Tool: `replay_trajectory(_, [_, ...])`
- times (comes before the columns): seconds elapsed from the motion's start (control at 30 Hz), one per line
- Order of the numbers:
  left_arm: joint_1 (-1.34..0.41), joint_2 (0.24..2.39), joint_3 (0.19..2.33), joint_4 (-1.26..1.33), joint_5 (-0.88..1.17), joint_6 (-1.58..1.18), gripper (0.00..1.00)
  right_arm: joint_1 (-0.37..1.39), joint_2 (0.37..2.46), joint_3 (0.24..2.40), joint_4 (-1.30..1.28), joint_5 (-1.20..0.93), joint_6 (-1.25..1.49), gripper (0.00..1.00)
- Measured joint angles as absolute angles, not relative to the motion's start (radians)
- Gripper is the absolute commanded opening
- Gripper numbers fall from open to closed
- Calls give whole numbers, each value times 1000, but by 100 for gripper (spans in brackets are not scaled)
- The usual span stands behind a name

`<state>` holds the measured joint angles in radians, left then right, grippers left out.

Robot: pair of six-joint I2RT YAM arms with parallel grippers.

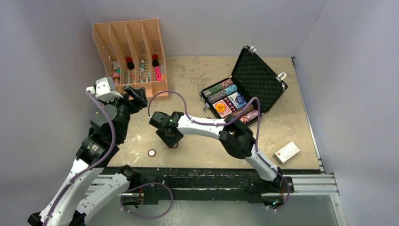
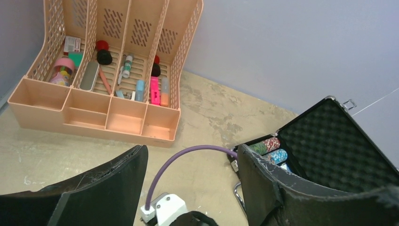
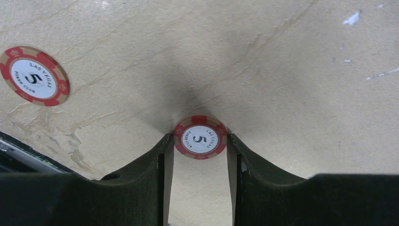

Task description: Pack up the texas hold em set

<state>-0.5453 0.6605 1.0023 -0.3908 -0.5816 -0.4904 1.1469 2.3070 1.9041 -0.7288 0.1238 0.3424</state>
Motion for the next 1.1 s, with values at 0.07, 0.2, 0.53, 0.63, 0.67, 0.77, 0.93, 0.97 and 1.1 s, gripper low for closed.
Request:
replay_trajectory(0.07, [-545, 660, 984, -389, -581, -502, 70, 1140, 2283, 1866, -699, 122, 358, 37])
replay_trajectory(0.2, [-545, 673, 924, -388, -577, -540, 71, 1099, 2212, 1752, -643, 122, 387, 37])
replay_trajectory(0.53, [-545, 824, 792, -360, -425, -617, 73, 908, 1934, 1459, -493, 122, 483, 34])
replay_trajectory(0.63, [-545, 940, 776, -344, -344, -633, 73, 863, 1879, 1405, -440, 117, 513, 34])
replay_trajectory(0.67, [-545, 982, 767, -327, -310, -641, 73, 852, 1863, 1388, -425, 113, 524, 34])
replay_trajectory(0.77, [-548, 1070, 720, -267, -210, -670, 72, 826, 1827, 1342, -383, 101, 556, 34])
replay_trajectory(0.93, [-594, 1099, 616, -126, -102, -709, 72, 769, 1738, 1236, -295, 26, 648, 34])
replay_trajectory(0.97, [-608, 1099, 592, -67, -88, -720, 72, 755, 1717, 1211, -273, 3, 675, 34])
replay_trajectory(1.1, [-652, 1104, 542, 87, -73, -736, 70, 716, 1641, 1129, -180, -72, 789, 34])
